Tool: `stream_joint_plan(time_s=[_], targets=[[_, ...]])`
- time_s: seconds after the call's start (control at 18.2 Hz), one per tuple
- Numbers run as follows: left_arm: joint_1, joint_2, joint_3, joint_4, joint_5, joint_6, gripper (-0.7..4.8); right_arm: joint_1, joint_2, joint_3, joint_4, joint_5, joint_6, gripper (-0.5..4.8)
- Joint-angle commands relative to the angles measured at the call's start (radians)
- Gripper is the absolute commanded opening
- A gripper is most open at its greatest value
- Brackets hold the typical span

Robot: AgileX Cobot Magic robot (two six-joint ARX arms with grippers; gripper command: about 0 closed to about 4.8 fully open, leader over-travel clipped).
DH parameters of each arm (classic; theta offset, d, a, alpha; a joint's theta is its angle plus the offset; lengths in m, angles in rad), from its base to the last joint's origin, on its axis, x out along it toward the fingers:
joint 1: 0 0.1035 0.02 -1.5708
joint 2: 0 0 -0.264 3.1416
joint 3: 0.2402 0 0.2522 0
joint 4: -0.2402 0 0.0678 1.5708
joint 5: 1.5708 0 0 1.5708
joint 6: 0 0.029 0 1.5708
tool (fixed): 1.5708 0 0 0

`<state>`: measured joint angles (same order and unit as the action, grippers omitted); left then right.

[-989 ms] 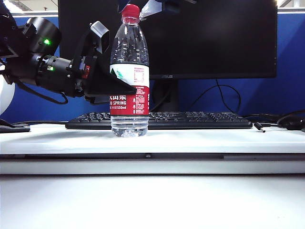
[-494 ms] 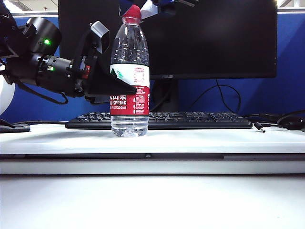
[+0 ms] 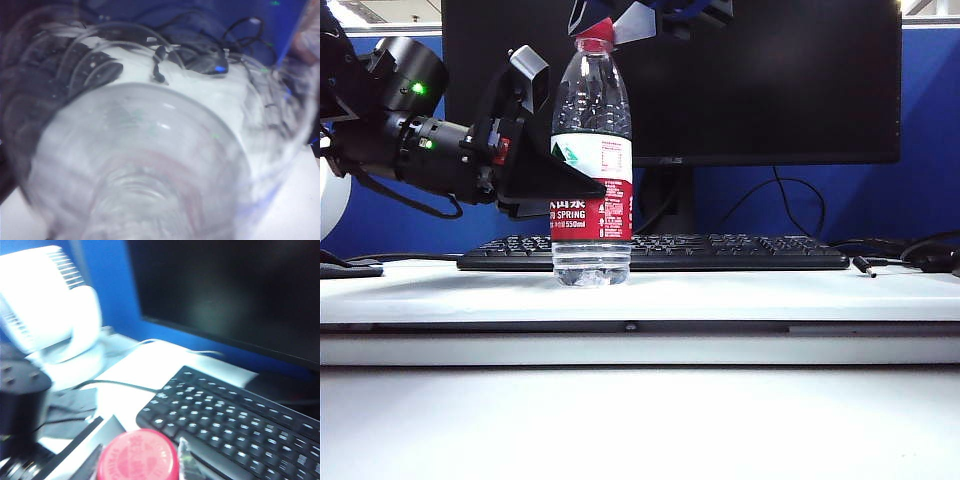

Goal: Unscrew the cap from the plastic bottle on the table.

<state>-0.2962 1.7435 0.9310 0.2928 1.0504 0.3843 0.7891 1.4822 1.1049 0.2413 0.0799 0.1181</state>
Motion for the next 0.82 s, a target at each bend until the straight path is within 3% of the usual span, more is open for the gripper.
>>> stream_joint_plan(time_s=[0.05,0.22,0.33,0.71,0.82], targets=[[0.0,0.01,-0.006,-0.045,-0.014,-0.002,2.68,-0.041,-0.001,0.006,-0.021,-0.206,0.002,1.16],[0.0,0.01,-0.006,-0.045,-0.014,-0.002,2.68,-0.093,-0.001,0.006,-0.06,-0.423,-0.021,1.16],[0.0,0.01,-0.006,-0.044,-0.014,-0.001,2.68,-0.121,-0.001,0.006,-0.102,-0.511,-0.048,1.16],[0.0,0.01,-0.006,-0.045,-0.01,0.0,2.68,-0.184,0.0,0.006,-0.132,-0.735,-0.061,1.16],[0.0,0.01,-0.006,-0.045,0.002,0.0,2.68,-0.184,0.0,0.006,-0.132,-0.737,-0.066,1.16]])
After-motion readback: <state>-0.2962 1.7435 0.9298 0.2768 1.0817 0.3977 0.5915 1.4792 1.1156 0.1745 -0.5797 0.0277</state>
